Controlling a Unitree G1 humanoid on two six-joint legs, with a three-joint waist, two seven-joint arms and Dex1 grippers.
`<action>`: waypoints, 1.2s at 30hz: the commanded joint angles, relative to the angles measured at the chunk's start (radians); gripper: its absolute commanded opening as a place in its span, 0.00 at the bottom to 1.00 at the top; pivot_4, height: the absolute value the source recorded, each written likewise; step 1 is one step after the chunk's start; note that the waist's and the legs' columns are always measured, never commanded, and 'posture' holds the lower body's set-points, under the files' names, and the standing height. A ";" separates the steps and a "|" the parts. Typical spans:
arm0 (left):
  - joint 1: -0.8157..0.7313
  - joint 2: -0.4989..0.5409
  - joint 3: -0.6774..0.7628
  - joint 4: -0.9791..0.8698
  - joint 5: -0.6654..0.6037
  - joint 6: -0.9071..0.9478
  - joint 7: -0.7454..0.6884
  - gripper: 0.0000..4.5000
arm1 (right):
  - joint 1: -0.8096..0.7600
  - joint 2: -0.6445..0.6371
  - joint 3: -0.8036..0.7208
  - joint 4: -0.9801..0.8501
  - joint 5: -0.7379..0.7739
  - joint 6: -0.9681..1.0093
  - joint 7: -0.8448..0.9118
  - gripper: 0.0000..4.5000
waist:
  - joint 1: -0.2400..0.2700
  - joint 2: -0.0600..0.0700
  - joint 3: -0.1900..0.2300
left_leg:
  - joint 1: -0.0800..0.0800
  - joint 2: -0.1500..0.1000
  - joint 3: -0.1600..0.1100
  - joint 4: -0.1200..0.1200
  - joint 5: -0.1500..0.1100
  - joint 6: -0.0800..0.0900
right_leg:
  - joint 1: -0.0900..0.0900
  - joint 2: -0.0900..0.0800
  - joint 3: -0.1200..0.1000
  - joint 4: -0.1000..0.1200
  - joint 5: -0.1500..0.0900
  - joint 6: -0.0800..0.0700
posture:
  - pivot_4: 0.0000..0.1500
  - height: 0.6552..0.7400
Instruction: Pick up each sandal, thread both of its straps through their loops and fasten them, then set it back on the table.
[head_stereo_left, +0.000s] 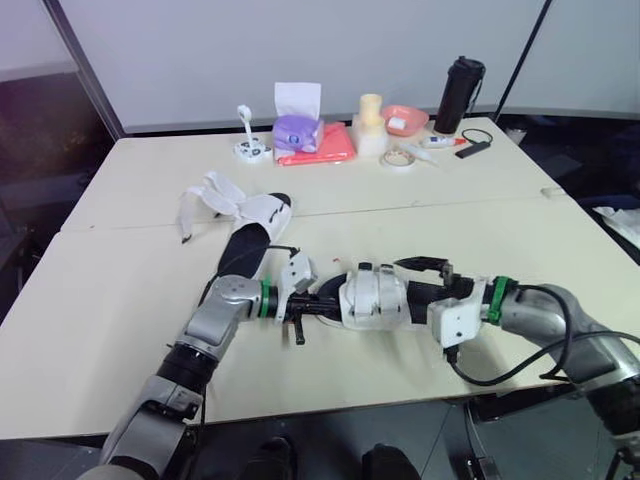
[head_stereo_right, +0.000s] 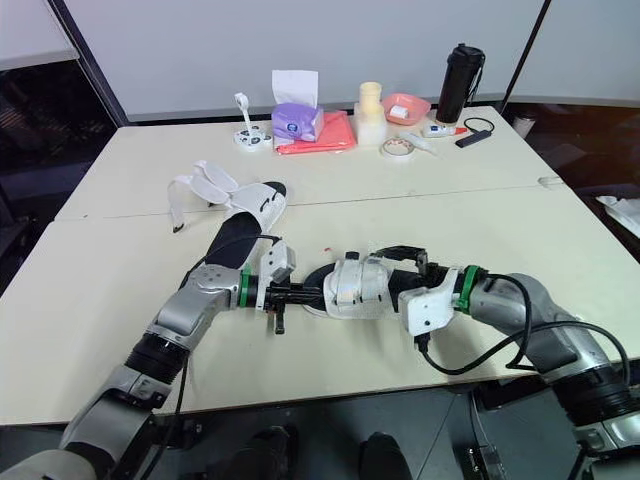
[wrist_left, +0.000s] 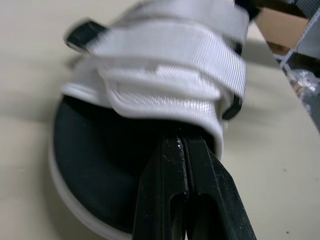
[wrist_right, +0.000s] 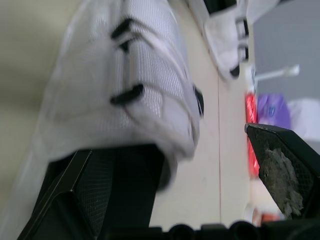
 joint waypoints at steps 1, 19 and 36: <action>0.015 0.043 0.058 -0.116 -0.065 0.063 -0.010 0.00 | -0.070 0.044 0.034 0.053 -0.086 -0.091 -0.084 0.98 | 0.000 0.000 0.000 | 0.000 0.000 0.000 0.000 0.000 0.000 | 0.000 0.000 0.000 0.000 0.000 0.000 | 1.00 1.00; 0.088 0.148 0.171 -0.307 -0.173 0.206 0.091 0.00 | -0.279 0.120 0.158 0.316 -0.347 -0.316 -0.370 0.04 | 0.000 0.000 0.001 | 0.000 0.000 0.000 -0.001 0.002 -0.003 | -0.004 0.001 0.004 0.007 0.000 -0.001 | 1.00 1.00; 0.094 0.064 0.189 -0.297 -0.161 0.127 0.252 0.00 | -0.671 0.389 0.039 0.835 -0.297 0.739 -0.467 0.04 | -0.001 0.000 0.003 | -0.005 0.000 0.002 -0.002 0.004 -0.005 | -0.014 0.001 0.007 0.013 0.000 -0.002 | 1.00 1.00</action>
